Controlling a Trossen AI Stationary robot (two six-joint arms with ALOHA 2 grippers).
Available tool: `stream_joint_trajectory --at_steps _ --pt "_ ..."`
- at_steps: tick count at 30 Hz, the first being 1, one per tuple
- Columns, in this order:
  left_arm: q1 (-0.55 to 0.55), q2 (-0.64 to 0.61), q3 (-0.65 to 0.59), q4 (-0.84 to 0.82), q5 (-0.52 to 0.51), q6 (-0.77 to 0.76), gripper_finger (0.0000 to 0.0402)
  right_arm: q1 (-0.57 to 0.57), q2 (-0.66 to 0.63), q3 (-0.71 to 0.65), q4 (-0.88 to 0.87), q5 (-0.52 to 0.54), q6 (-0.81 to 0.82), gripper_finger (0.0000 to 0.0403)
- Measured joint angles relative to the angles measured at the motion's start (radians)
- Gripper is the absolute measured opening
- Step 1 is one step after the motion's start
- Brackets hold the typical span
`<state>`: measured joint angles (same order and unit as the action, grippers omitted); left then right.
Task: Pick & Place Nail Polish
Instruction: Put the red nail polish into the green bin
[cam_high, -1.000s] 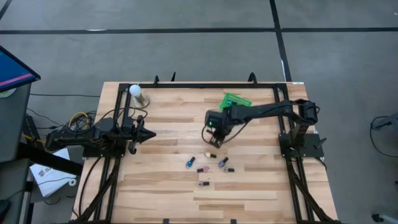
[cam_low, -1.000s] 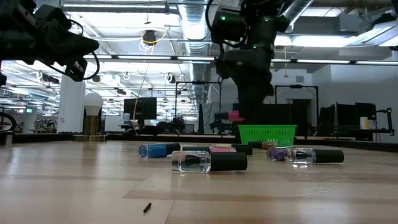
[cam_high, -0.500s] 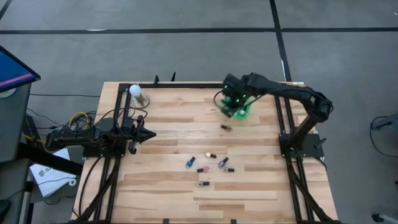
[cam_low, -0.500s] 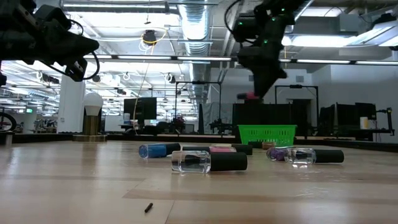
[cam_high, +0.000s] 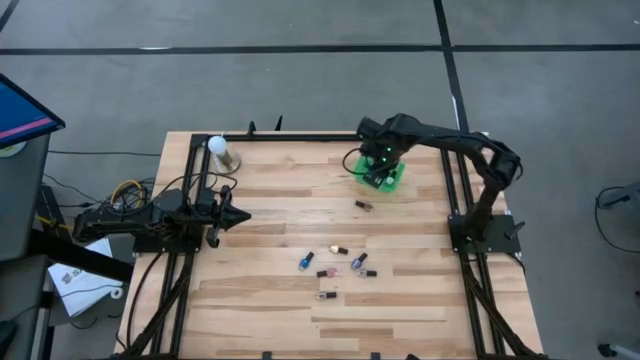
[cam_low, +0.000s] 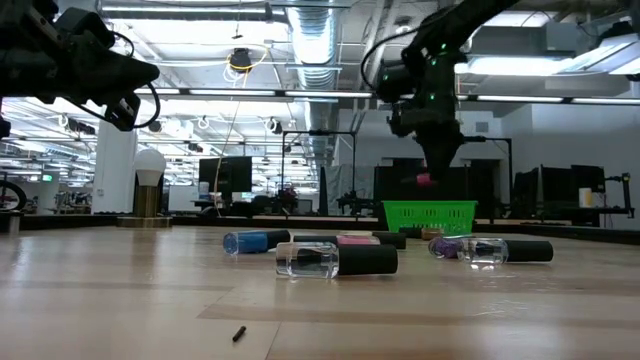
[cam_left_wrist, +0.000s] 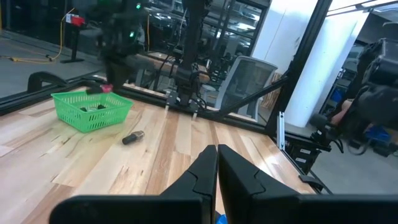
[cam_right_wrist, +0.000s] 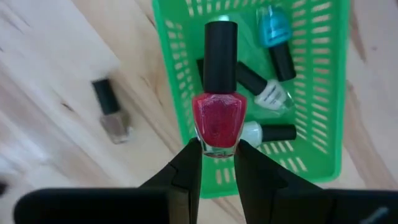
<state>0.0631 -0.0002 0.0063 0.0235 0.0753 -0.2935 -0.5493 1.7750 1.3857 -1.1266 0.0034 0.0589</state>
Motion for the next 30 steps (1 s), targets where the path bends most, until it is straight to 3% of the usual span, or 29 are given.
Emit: stream_joint_trajectory --at_steps 13,22,26,30 --pt "0.0 0.0 0.0 0.0 0.0 0.0 0.0008 -0.043 0.155 0.0 0.008 -0.003 -0.131 0.0072" --pt "0.0 0.0 0.0 0.0 0.0 0.0 0.0008 -0.042 0.19 0.002 0.04 -0.005 -0.153 0.0075" --pt "0.0 0.0 0.0 0.0 0.0 0.0 0.0008 -0.042 0.18 0.003 0.039 -0.006 -0.148 0.0105" --pt "0.0 0.0 0.0 0.0 0.0 0.0 0.0008 -0.05 0.145 0.034 0.006 -0.006 -0.137 0.0164"
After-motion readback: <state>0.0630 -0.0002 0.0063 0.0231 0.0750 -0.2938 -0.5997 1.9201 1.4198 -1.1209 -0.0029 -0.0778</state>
